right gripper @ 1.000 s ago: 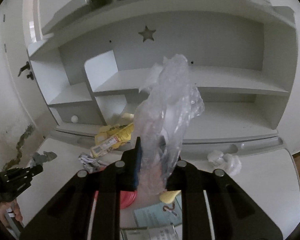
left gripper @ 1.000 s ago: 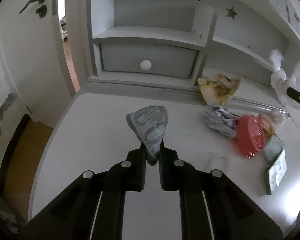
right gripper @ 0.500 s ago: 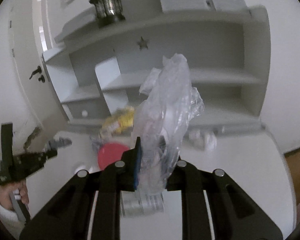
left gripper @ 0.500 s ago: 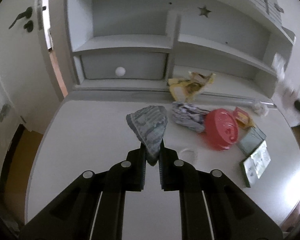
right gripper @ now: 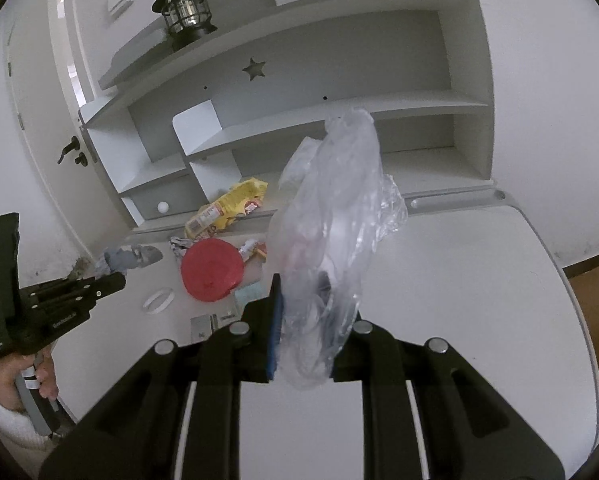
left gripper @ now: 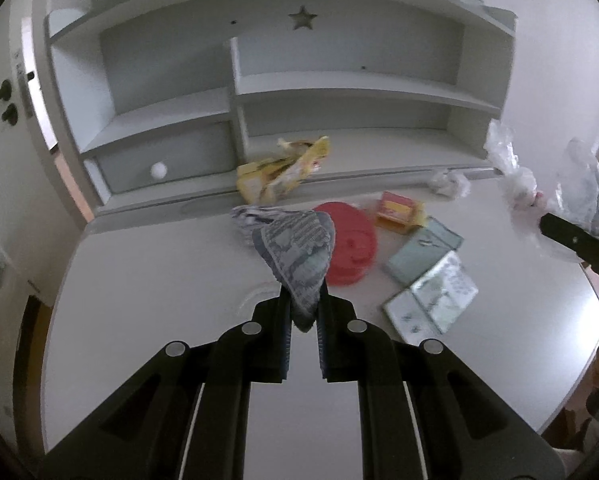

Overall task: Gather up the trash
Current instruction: 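Carry both items over the black bin and open both grippers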

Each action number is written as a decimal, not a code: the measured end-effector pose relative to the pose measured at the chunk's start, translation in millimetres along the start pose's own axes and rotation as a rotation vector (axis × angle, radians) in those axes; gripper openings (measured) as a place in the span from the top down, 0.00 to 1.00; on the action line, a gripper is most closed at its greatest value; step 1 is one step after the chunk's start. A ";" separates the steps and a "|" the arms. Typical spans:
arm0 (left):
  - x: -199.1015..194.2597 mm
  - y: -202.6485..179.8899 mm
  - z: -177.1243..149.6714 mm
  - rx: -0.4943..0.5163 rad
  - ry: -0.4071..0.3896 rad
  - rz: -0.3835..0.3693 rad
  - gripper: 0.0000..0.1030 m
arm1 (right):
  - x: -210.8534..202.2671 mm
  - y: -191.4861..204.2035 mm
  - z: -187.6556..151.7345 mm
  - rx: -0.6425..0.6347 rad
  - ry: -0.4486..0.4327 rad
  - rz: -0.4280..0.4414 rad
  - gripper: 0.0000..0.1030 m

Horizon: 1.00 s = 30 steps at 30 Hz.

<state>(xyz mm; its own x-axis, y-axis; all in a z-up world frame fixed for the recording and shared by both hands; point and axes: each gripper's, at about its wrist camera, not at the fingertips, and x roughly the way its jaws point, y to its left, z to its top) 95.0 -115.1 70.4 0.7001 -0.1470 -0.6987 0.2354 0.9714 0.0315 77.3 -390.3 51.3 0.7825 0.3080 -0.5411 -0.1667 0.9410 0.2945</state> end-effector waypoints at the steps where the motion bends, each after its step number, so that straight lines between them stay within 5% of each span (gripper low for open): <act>1: -1.7 -3.2 0.1 0.004 -0.002 -0.003 0.91 | -3.0 -2.3 -0.5 0.003 -0.003 0.001 0.83; 8: -15.6 -72.5 15.9 0.088 -0.035 -0.113 0.91 | -70.5 -40.7 5.4 0.029 -0.117 -0.042 0.83; 11: -24.8 -133.7 23.1 0.170 -0.066 -0.219 0.91 | -119.0 -82.8 -1.4 0.078 -0.161 -0.157 0.83; 16: -32.9 -269.5 12.9 0.389 -0.028 -0.459 0.91 | -198.3 -194.2 -47.5 0.334 -0.162 -0.288 0.83; 19: -34.7 -367.2 -17.9 0.522 0.096 -0.702 0.91 | -234.8 -252.3 -87.7 0.471 -0.153 -0.365 0.83; 23: -31.4 -455.6 -74.1 0.662 0.226 -0.879 0.91 | -250.8 -316.5 -146.9 0.627 -0.088 -0.433 0.83; 26: 2.6 -504.7 -125.8 0.706 0.344 -0.912 0.91 | -238.4 -363.8 -197.0 0.762 -0.005 -0.461 0.83; 30: 107.3 -533.3 -193.6 0.654 0.599 -0.799 0.91 | -183.5 -415.9 -265.7 0.915 0.205 -0.427 0.83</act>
<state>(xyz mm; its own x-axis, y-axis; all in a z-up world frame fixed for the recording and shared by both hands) -85.9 -612.8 -159.7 -0.1860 -0.3876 -0.9029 0.8819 0.3392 -0.3273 -156.4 -800.9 -181.2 0.5373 0.0714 -0.8404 0.6892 0.5371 0.4863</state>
